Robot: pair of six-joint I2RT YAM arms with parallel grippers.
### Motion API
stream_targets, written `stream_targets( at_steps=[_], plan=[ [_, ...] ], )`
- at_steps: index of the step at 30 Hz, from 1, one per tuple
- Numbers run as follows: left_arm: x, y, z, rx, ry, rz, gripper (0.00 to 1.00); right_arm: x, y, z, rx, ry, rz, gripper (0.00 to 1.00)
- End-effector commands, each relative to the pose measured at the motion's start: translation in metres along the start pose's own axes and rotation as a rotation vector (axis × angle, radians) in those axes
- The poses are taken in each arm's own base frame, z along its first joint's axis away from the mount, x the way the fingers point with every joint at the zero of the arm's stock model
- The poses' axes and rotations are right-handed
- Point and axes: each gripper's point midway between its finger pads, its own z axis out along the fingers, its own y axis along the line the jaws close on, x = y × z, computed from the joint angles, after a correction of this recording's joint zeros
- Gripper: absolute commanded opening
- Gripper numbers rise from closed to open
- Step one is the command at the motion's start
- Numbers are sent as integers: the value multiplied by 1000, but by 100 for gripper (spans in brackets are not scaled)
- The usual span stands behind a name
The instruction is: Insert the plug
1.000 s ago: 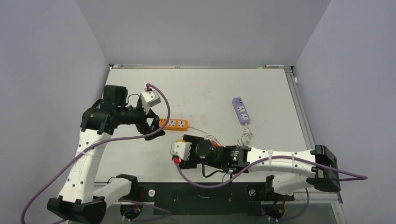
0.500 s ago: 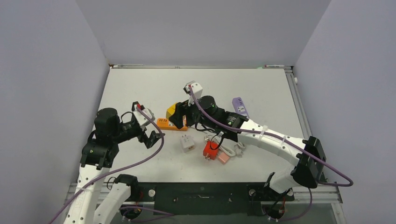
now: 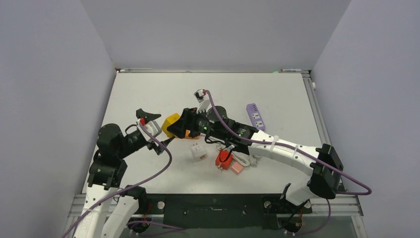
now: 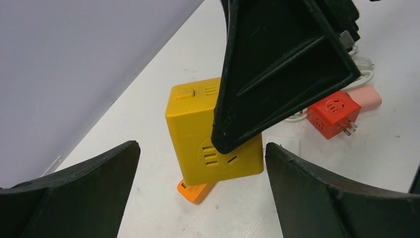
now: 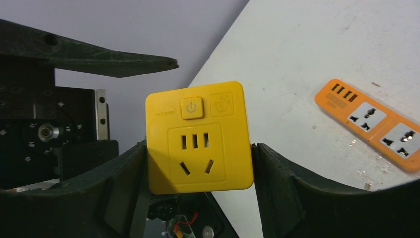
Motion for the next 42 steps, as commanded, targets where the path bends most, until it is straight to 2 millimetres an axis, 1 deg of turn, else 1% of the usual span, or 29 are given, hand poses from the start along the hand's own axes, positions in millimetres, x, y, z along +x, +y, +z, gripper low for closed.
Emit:
stream_targets(
  at_steps=[1,3,5,6,8,10,12,13,14,15,17,18,20,22,23,25,31,33,36,39,40,42],
  plan=[
    [-12,-1,4,32,-38,19,96,-20,40,-1,-129,-89,35,5],
    [-8,-5,4,55,-22,9,96,-21,42,-2,-132,-102,36,5],
    [-6,-6,5,58,-17,-3,99,-22,43,-3,-133,-115,36,5],
    [-6,-6,5,56,-19,-9,95,-21,42,-2,-130,-116,35,5],
    [-8,-4,7,55,-20,-25,79,-20,41,-3,-123,-122,36,7],
    [-9,-3,9,63,-11,-34,58,-18,41,-4,-124,-121,41,9],
    [-10,-2,9,72,-1,-31,36,-18,40,-6,-124,-123,42,16],
    [-10,-2,9,77,1,-28,19,-18,40,-7,-122,-122,41,22],
    [-11,-2,9,75,-1,-24,6,-19,39,-8,-118,-122,41,31],
    [-12,-3,9,76,-4,-22,0,-22,38,-9,-111,-122,37,44],
    [-14,-6,7,90,-15,-10,0,-25,33,-10,-89,-107,22,61],
    [-13,-8,6,103,-13,-3,0,-27,32,-10,-78,-98,6,65],
    [-12,-12,4,124,-7,8,0,-30,32,-12,-66,-80,-34,70],
    [-10,-14,3,134,3,21,0,-32,32,-12,-54,-54,-63,72],
    [-9,-15,2,139,6,35,0,-28,30,-12,-40,-25,-73,72],
    [-9,-16,1,145,5,50,0,-27,34,-10,-45,9,-89,72],
    [-9,-16,2,152,13,58,0,-8,26,1,-24,106,-90,70],
    [-8,-17,2,156,15,69,0,-3,27,3,-32,124,-84,70],
    [-4,-20,1,164,28,80,0,-1,31,5,-51,139,-79,70],
    [-2,-20,1,165,38,90,0,1,33,7,-57,159,-84,66],
    [-1,-20,1,165,40,94,0,2,31,8,-51,168,-87,58],
    [1,-20,1,166,44,95,0,2,29,8,-42,174,-91,33]
  ],
)
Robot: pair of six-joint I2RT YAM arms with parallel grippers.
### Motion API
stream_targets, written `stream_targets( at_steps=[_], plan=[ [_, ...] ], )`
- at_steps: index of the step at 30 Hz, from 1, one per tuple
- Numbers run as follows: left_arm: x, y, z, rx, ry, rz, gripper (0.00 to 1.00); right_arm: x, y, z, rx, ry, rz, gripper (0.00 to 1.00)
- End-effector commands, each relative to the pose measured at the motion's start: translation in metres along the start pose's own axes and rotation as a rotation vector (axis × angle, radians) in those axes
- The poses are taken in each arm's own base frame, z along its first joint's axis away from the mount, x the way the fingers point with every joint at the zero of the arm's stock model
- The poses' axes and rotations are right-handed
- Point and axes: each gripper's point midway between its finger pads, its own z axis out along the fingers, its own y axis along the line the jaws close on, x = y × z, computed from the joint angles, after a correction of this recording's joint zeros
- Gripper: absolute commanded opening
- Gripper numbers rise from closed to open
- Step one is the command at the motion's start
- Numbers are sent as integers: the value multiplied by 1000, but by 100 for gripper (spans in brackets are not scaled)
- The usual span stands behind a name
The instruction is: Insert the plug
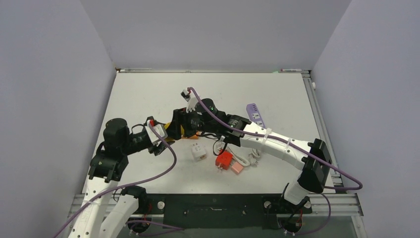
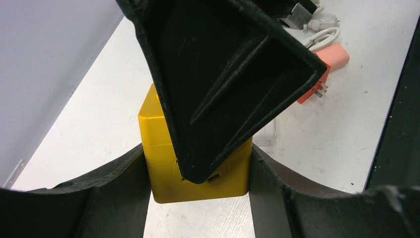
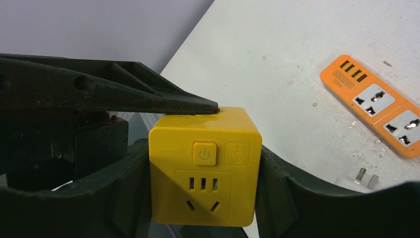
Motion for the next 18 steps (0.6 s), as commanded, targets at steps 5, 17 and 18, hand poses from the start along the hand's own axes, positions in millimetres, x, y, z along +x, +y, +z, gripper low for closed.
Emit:
stream_targets(
  at_steps=[5,17,18],
  plan=[
    [-10,17,3,-57,-5,-19,62,-31,-21,-18,128,-39,-70,5],
    [70,63,42,-151,278,-295,69,-42,-152,-73,584,-35,-92,5],
    [76,74,47,-182,301,-308,68,-41,-155,-73,600,-24,-100,5]
  ],
)
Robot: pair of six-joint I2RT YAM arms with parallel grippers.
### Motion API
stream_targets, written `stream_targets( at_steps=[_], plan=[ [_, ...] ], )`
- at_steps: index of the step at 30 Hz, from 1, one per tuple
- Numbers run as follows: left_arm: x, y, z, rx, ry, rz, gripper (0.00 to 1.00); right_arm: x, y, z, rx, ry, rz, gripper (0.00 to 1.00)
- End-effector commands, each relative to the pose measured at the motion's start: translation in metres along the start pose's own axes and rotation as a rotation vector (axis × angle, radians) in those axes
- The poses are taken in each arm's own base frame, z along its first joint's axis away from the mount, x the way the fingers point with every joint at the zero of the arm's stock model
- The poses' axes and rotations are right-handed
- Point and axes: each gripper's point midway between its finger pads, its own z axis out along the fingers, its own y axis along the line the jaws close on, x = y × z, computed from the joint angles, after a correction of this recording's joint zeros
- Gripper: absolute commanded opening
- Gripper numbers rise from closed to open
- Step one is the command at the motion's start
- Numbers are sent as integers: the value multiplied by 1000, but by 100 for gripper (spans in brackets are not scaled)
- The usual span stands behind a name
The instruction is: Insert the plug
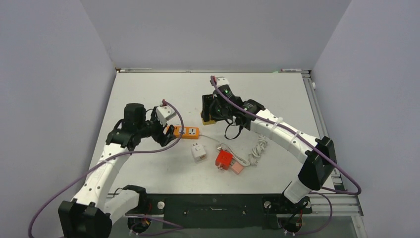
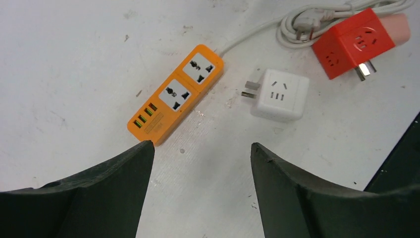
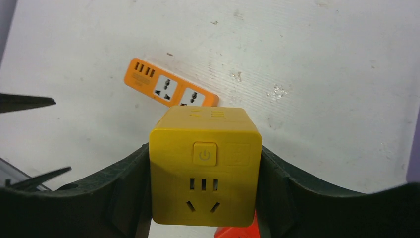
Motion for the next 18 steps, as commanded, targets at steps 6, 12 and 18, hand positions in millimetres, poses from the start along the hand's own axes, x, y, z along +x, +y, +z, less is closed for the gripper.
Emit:
stream_targets(
  at_steps=[6,12,18],
  plan=[
    [-4,106,53,-272,177,-188,59,-4,-4,-13,39,-16,-59,5],
    [2,139,84,-348,182,-160,59,-15,5,-19,-132,-88,112,5],
    [41,161,106,-426,269,-123,58,1,7,-6,-14,-27,51,5]
  ],
)
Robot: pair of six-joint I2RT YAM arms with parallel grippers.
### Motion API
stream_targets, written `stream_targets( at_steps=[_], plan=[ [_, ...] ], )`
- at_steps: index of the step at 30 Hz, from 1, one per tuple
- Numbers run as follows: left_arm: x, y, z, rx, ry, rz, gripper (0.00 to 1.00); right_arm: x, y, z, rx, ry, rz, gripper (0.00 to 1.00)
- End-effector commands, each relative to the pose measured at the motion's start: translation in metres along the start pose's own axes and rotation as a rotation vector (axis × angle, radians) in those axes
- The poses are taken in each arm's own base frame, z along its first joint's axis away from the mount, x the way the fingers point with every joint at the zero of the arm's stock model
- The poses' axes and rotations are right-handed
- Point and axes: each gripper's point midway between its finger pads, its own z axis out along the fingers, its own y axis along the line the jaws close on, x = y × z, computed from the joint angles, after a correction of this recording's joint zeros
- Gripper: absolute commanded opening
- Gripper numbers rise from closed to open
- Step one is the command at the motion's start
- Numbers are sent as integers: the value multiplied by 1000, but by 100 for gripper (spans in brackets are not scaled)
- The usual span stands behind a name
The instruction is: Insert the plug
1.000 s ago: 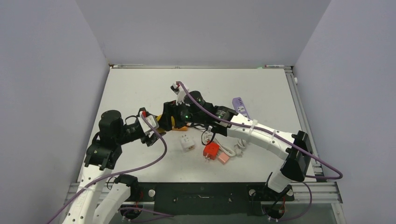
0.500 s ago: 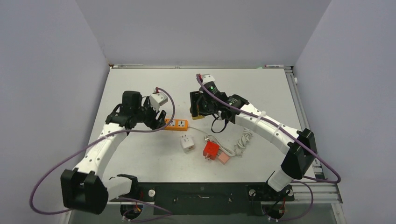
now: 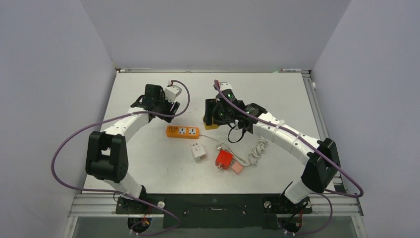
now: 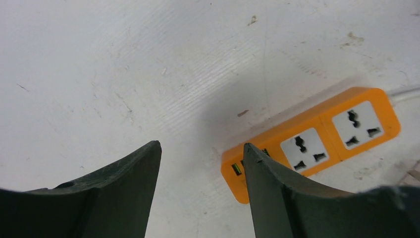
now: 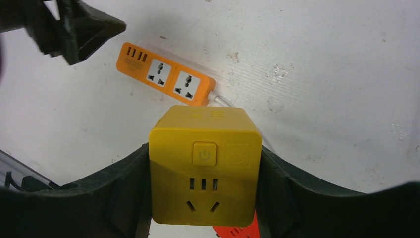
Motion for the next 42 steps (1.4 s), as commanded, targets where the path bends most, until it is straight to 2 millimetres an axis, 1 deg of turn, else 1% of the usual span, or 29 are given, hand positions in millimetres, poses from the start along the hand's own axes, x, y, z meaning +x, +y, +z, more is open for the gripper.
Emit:
stream_targets(
  at_steps=[1,3,7,9,12,17,23,28,30,34,38,40,42],
  plan=[
    [-10,28,21,-137,-40,50,58,-21,34,-7,-53,-77,20,5],
    [-6,31,27,-144,-24,49,58,-10,37,1,-19,-46,6,5],
    [-2,31,31,-150,-30,69,57,5,49,8,54,-35,-25,5],
    [3,27,34,-130,-26,64,57,12,49,13,79,-28,7,5],
    [11,19,38,-94,-26,61,58,16,47,19,90,-31,59,5],
    [37,7,42,-40,24,81,58,18,48,23,65,-50,100,5],
    [52,4,41,-24,42,96,58,19,47,30,13,-28,144,5],
    [63,-8,30,34,74,108,58,19,37,31,-76,28,200,5],
    [66,-12,22,49,74,114,58,16,40,30,-136,43,200,5],
    [62,-14,7,50,51,106,59,11,50,24,-268,93,181,5],
    [43,-7,-12,37,18,40,64,10,70,17,-436,132,149,5],
    [32,2,-24,10,20,13,65,12,77,15,-483,158,127,5],
    [23,13,-37,-12,5,-65,65,12,81,15,-505,167,108,5]
  ],
)
